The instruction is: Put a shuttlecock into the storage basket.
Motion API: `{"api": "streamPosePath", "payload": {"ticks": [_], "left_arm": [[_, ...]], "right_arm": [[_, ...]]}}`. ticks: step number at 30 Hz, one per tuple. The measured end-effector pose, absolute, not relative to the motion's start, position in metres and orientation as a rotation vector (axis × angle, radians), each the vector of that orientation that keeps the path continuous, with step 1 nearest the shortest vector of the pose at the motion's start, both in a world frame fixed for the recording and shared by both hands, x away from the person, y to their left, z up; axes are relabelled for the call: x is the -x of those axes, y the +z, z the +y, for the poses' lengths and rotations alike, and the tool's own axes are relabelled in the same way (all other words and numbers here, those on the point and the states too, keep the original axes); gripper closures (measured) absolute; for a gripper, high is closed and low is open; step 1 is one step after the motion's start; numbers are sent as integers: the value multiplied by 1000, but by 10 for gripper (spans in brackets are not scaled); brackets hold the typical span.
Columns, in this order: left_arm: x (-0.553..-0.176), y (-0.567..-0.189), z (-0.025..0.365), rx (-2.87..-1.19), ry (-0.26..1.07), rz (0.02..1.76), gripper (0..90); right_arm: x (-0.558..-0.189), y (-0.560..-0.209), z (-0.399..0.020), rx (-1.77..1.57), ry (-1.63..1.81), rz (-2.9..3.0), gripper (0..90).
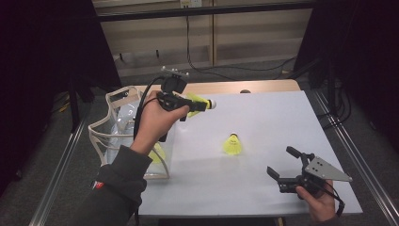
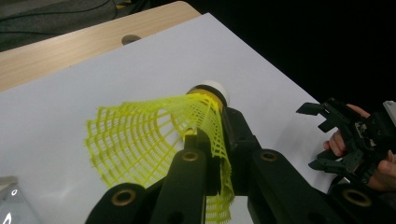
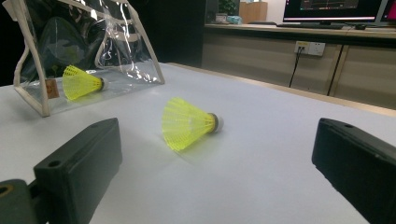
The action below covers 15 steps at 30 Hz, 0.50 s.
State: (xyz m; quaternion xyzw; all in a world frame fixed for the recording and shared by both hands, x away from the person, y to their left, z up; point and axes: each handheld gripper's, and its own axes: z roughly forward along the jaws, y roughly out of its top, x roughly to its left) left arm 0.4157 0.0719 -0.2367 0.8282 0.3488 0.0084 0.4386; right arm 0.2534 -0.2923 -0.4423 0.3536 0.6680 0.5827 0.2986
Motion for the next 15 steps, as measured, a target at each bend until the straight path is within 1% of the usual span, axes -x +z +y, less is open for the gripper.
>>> {"api": "streamPosePath", "payload": {"ticks": [15], "left_arm": [[-421, -229, 79, -2054, 26, 889, 870]], "right_arm": [[-254, -442, -292, -937, 1548, 1774, 15]]}}
